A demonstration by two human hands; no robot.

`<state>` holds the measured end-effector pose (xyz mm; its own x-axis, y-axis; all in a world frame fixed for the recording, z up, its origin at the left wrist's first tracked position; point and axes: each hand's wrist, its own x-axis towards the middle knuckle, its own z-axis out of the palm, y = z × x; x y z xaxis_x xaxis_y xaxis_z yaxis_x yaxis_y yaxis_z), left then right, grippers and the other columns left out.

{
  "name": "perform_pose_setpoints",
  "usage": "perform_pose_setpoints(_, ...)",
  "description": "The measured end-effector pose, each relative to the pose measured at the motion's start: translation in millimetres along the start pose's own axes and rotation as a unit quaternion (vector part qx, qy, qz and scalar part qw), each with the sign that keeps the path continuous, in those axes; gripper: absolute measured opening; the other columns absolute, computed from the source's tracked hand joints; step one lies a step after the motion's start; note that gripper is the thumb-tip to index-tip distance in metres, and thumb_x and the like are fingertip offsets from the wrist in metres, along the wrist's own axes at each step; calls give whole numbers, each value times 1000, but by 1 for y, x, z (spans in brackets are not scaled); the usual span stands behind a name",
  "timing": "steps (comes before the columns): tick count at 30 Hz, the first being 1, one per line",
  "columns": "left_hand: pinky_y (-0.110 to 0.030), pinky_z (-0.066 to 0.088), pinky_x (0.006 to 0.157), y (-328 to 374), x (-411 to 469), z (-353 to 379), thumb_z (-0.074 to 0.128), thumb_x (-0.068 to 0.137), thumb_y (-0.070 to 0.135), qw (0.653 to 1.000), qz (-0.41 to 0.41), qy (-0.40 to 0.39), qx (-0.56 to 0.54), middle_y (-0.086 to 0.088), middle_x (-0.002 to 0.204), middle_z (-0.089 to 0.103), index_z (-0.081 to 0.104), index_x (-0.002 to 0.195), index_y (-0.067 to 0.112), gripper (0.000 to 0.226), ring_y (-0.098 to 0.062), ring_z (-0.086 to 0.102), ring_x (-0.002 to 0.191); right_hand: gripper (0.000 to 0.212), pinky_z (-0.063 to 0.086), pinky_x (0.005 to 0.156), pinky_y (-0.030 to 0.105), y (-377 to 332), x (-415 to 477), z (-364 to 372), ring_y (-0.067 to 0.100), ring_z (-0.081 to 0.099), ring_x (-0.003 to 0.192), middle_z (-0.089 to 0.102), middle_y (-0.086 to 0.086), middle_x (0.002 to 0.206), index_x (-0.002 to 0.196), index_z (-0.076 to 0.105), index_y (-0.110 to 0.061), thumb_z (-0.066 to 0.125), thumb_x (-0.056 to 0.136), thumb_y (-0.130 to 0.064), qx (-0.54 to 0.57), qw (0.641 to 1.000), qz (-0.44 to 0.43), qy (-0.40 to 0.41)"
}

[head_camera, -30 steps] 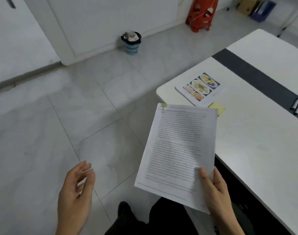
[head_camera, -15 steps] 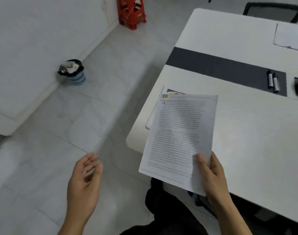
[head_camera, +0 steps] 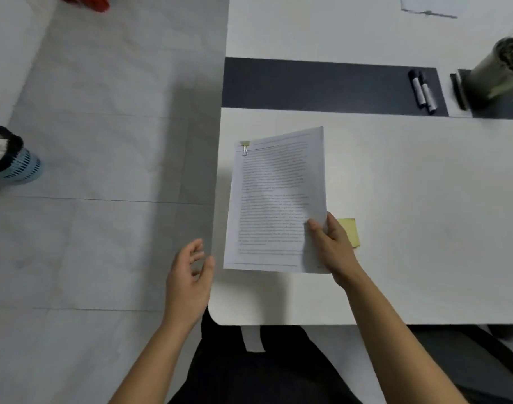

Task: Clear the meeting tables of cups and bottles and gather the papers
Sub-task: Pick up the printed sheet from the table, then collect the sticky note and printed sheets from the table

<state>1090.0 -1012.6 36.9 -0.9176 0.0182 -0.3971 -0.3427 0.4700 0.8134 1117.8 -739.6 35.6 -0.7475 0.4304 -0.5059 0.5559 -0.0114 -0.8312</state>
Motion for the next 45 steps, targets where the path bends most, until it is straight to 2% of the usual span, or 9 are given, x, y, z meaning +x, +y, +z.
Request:
perform_pose_setpoints(3, -33, 41, 107, -29, 32, 9, 59, 98, 23, 995, -32, -72, 64, -2, 142, 49, 42, 145, 22, 50, -17, 47, 132, 30, 46, 80, 31, 37, 27, 15, 19, 63, 95, 66, 1, 117, 126, 57, -17, 59, 97, -25, -138, 987, 74, 48)
perform_pose_setpoints(6, -33, 32, 113, -55, 52, 14, 57, 98, 26, 976, -68, -145, 146, -5, 154, 36, 30, 153, 17, 62, -19, 38, 140, 51, 44, 77, 32, 71, 36, 29, 33, 61, 101, 55, 15, 129, 139, 46, -12, 61, 91, -20, -256, 952, 133, 101)
perform_pose_setpoints(10, -29, 34, 108, -70, 59, 15, 57, 98, 23, 966, -127, -190, 119, -7, 157, 35, 24, 155, 15, 66, -18, 41, 138, 55, 41, 80, 36, 80, 31, 50, 37, 53, 112, 39, 19, 137, 149, 35, -14, 54, 98, -20, -307, 930, 137, 145)
perform_pose_setpoints(19, -38, 31, 117, -67, 61, 25, 55, 99, 29, 954, -106, -228, 164, -4, 160, 29, 19, 157, 18, 69, -20, 35, 144, 49, 41, 94, 35, 85, 34, 44, 32, 49, 116, 45, 17, 132, 143, 49, -13, 49, 95, -2, -263, 936, 78, 221)
perform_pose_setpoints(24, -41, 33, 117, -62, 59, 22, 55, 98, 32, 954, -108, -232, 155, -1, 157, 34, 22, 156, 19, 68, -20, 38, 142, 42, 42, 105, 45, 97, 27, 33, 38, 40, 134, 40, 19, 146, 138, 54, -13, 53, 96, -14, -334, 932, 51, 132)
perform_pose_setpoints(27, -36, 38, 111, -41, 51, 10, 55, 99, 31, 965, -92, -212, 126, 6, 146, 44, 29, 154, 22, 61, -17, 45, 135, 44, 37, 110, 43, 85, 11, 32, 32, 35, 141, 37, 15, 152, 144, 49, -14, 50, 102, -28, -282, 952, 53, 111)
perform_pose_setpoints(32, -29, 37, 108, 2, 26, -37, 56, 99, 29, 991, -32, -99, 80, 0, 144, 48, 35, 151, 26, 56, -11, 47, 128, 34, 50, 99, 35, 42, -32, 37, 14, 57, 121, 58, -6, 129, 132, 59, -25, 45, 104, -38, -176, 975, -52, 123)
perform_pose_setpoints(37, -25, 42, 100, 22, 8, -102, 59, 96, 25, 998, 45, 13, 43, 10, 137, 55, 48, 143, 24, 48, -7, 54, 122, 29, 49, 92, 24, -11, -60, 62, -5, 56, 113, 57, -17, 124, 129, 55, -39, 53, 100, -39, -109, 977, -139, 117)
perform_pose_setpoints(45, -21, 43, 93, 17, 91, -203, 63, 93, 25, 994, 109, 14, 24, 16, 133, 57, 51, 138, 30, 47, -4, 55, 119, 39, 44, 89, 14, -72, -58, 179, -8, 52, 115, 51, -30, 122, 133, 51, -39, 62, 95, -38, -139, 961, -193, 144)
